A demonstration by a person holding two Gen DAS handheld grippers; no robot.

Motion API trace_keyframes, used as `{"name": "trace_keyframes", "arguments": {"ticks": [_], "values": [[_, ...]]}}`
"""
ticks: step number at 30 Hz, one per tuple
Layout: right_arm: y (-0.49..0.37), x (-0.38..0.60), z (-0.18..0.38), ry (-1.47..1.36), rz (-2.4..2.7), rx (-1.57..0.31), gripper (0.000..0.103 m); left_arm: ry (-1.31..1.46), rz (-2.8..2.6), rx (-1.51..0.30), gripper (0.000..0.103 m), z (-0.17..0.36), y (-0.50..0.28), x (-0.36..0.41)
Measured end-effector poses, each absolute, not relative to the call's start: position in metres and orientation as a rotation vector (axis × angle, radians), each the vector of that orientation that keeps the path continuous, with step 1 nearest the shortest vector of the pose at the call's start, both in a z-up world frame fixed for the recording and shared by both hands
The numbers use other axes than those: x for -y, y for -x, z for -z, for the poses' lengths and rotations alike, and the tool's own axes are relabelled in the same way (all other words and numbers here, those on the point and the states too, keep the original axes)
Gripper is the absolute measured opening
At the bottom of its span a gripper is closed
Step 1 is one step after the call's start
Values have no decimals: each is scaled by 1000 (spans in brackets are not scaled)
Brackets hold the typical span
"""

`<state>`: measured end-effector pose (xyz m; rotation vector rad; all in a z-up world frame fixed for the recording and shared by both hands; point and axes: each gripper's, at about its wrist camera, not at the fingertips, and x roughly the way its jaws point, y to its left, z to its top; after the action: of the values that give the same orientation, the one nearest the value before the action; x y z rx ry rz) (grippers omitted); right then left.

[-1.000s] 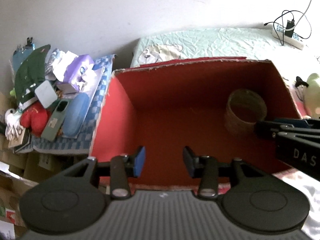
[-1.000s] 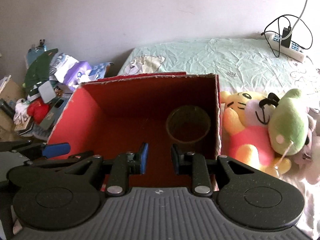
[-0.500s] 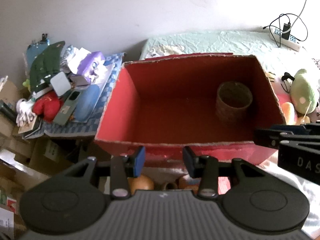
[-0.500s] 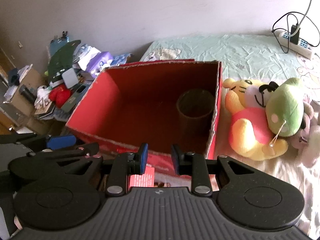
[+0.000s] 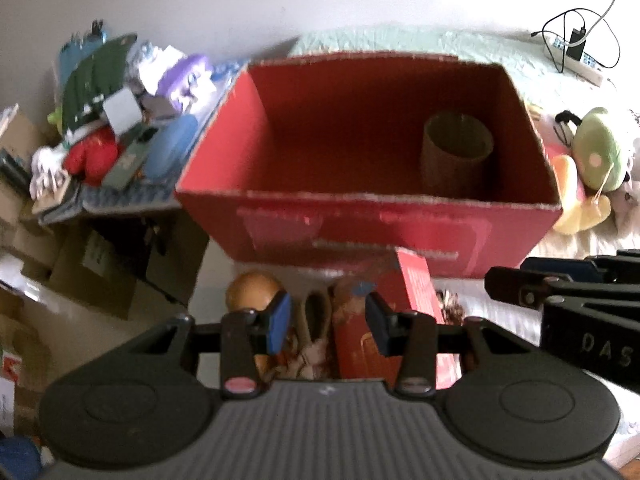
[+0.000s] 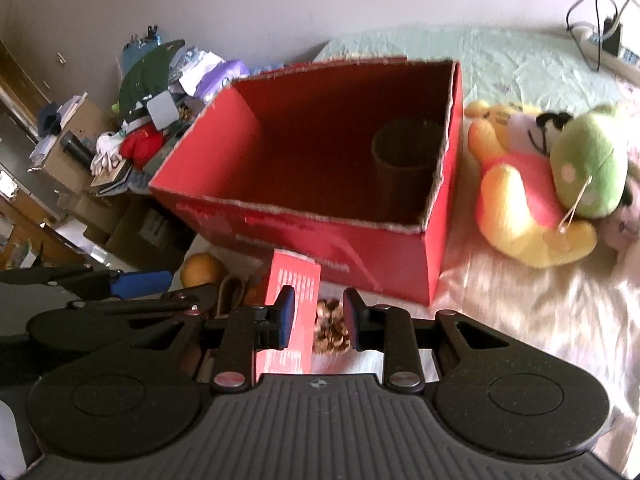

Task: Organize objects
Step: 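Move the right gripper to the pine cone and close on it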

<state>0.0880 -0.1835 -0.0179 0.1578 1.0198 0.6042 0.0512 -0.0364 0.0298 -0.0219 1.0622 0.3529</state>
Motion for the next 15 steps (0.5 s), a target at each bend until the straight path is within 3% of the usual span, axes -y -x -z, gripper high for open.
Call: {"name": "trace_keyframes", "arguments": {"ticks": [15], "values": [[-92, 195, 55, -249, -606, -1161, 33, 212, -213, -1102, 51, 1, -11, 20]]}}
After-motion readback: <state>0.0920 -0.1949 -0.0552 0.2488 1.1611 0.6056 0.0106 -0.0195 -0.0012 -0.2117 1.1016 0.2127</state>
